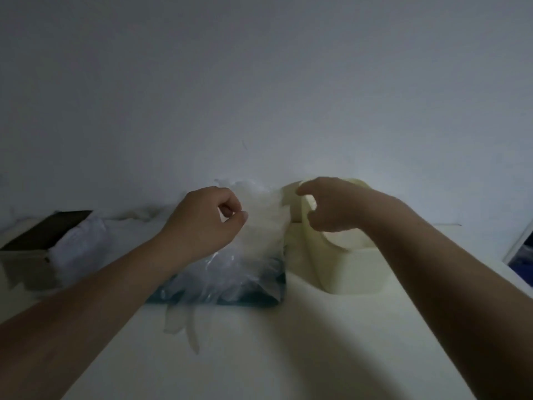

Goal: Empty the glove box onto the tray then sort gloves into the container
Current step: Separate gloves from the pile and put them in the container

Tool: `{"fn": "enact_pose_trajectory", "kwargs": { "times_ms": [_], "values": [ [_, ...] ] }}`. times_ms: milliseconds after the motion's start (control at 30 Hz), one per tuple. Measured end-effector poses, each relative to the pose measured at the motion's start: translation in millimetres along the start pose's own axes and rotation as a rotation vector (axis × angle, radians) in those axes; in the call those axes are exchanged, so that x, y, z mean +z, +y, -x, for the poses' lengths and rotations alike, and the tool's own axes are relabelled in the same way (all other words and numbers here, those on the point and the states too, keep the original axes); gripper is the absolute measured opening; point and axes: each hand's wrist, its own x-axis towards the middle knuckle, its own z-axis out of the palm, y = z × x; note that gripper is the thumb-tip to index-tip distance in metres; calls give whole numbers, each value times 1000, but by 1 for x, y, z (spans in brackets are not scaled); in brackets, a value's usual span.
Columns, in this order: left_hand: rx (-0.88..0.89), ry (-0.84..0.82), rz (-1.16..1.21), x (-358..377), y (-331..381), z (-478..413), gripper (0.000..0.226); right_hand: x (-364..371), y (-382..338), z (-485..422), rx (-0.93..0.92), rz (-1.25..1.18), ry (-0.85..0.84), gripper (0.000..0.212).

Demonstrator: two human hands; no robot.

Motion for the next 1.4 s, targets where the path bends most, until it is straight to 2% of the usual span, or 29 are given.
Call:
{"fn": "enact_pose_trajectory", "kwargs": {
  "times_ms": [67,133,200,300,367,433,500,600,733,833,933,1033,1133,1267,1400],
  "values": [
    [-29,-4,-96,-8,-12,11,21,12,-27,1,-102,-141,132,60],
    [-99,11,-164,-18,-23,27,32,28,-52,-1,-186,-255,152,50],
    [-179,2,-224,-26,-33,44,42,44,-67,-7,-219,-318,113,42],
    [-286,-168,-382,-30,-46,66,54,71,-73,-19,-196,-392,4,32],
    [-322,-250,-399,-22,-54,76,56,89,-69,-28,-154,-427,-6,30],
    [-344,-265,-287,-11,-63,84,55,103,-65,-34,-103,-446,12,30],
    [-346,-251,-114,1,-71,86,43,112,-61,-37,-57,-490,33,28],
    [-378,-198,75,10,-72,79,31,119,-57,-37,-23,-585,172,21],
    [-424,-63,122,4,-56,61,52,126,-53,-40,-26,-580,344,41],
    [-504,-94,311,4,-40,46,59,128,-51,-42,-65,-586,351,52],
    [-506,-87,353,15,-36,35,44,128,-49,-40,-91,-600,346,57],
    [-447,-2,380,14,-37,33,25,120,-46,-37,-85,-682,409,65],
    [-367,81,379,-3,-39,38,27,107,-46,-31,-87,-821,460,76],
    [-296,59,490,-32,-33,41,15,93,-46,-26,-124,-1032,362,77],
    [-271,11,654,-38,-31,37,19,90,-43,-25,-170,-1249,196,69]
  ]
}}
